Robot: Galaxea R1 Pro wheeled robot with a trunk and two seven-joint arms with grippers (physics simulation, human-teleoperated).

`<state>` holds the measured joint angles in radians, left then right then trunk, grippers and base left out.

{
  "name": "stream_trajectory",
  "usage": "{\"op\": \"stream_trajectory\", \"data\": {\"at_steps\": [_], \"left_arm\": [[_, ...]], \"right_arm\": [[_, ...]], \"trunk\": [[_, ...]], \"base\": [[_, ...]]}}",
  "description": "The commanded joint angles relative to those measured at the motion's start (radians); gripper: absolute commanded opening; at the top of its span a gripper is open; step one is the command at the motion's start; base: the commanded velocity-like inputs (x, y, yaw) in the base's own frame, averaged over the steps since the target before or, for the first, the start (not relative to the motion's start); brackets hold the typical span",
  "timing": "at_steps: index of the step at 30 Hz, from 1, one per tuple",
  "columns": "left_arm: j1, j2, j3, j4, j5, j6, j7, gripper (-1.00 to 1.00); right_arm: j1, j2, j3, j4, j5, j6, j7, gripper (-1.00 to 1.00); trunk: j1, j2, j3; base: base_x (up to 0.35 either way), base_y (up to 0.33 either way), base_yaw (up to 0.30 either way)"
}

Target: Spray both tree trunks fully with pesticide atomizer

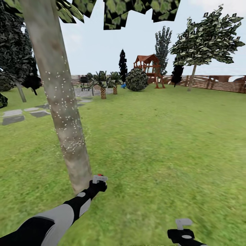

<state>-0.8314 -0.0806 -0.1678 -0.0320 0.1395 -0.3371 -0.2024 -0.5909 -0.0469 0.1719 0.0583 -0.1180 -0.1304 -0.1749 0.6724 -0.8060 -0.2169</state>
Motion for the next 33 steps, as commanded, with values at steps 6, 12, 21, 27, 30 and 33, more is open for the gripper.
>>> {"op": "stream_trajectory", "data": {"at_steps": [6, 12, 21, 27, 30, 33], "left_arm": [[0.0, -0.009, 0.001, -0.002, 0.0, -0.001, 0.004, -1.0], [0.0, -0.01, 0.002, -0.001, 0.0, 0.0, 0.003, -1.0], [0.0, -0.01, 0.002, 0.0, 0.0, 0.0, 0.005, -1.0], [0.0, -0.01, 0.002, 0.0, 0.0, 0.0, 0.005, -1.0], [0.0, -0.01, 0.002, 0.0, 0.0, 0.0, 0.004, -1.0], [0.0, -0.01, 0.002, 0.0, 0.0, 0.0, 0.004, -1.0]], "right_arm": [[0.02, 0.034, 0.0, 0.0, 0.0, -0.001, -0.001, 1.0], [0.028, 0.04, 0.0, -0.001, 0.001, -0.003, -0.001, 1.0], [0.029, 0.041, 0.0, -0.001, 0.002, -0.003, -0.002, 1.0], [0.029, 0.042, 0.0, 0.0, 0.002, -0.003, -0.002, 1.0], [0.029, 0.042, 0.0, 0.0, 0.002, -0.003, -0.002, 1.0], [0.029, 0.042, 0.0, 0.0, 0.003, -0.003, -0.002, 1.0]], "trunk": [[0.0, 0.0, -0.004], [0.0, 0.0, -0.007], [0.0, 0.0, -0.012], [0.0, 0.0, -0.014], [0.0, 0.0, -0.016], [0.0, 0.0, -0.017]], "base": [[0.0, 0.0, -0.3], [0.0, 0.0, -0.3], [0.0, 0.0, -0.3], [0.0, 0.0, -0.3], [0.0, 0.0, -0.3], [0.0, 0.0, -0.3]]}}
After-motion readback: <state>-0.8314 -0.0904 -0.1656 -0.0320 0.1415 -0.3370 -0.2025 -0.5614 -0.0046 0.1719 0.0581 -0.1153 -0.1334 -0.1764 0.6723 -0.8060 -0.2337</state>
